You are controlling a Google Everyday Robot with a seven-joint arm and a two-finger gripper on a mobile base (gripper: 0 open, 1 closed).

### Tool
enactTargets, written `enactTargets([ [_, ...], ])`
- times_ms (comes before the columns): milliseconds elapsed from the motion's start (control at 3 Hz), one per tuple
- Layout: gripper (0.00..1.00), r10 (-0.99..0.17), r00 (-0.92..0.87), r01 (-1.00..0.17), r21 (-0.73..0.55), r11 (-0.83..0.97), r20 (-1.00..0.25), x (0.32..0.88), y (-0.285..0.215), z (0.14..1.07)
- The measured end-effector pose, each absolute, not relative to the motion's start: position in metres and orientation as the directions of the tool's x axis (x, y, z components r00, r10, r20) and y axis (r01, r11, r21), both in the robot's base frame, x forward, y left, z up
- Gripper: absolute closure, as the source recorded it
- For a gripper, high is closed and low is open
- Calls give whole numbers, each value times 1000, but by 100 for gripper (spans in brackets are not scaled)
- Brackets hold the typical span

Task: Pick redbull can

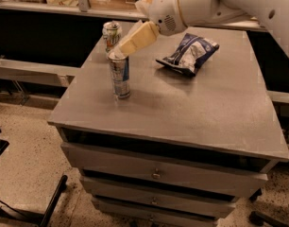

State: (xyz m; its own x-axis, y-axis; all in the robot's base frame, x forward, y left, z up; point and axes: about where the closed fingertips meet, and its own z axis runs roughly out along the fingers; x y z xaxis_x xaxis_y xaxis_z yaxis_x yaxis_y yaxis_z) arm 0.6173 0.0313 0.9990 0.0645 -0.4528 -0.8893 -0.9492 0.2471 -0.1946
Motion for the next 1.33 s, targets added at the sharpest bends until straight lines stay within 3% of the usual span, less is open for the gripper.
enactTargets([
  [333, 0, -358, 44, -948, -152, 279, -933, 618, 31, 981],
  [1000, 0, -319, 63, -951, -154, 270, -946, 617, 34, 981],
  [1333, 0, -226, 113, -960, -165, 228, -968, 616, 47, 974],
])
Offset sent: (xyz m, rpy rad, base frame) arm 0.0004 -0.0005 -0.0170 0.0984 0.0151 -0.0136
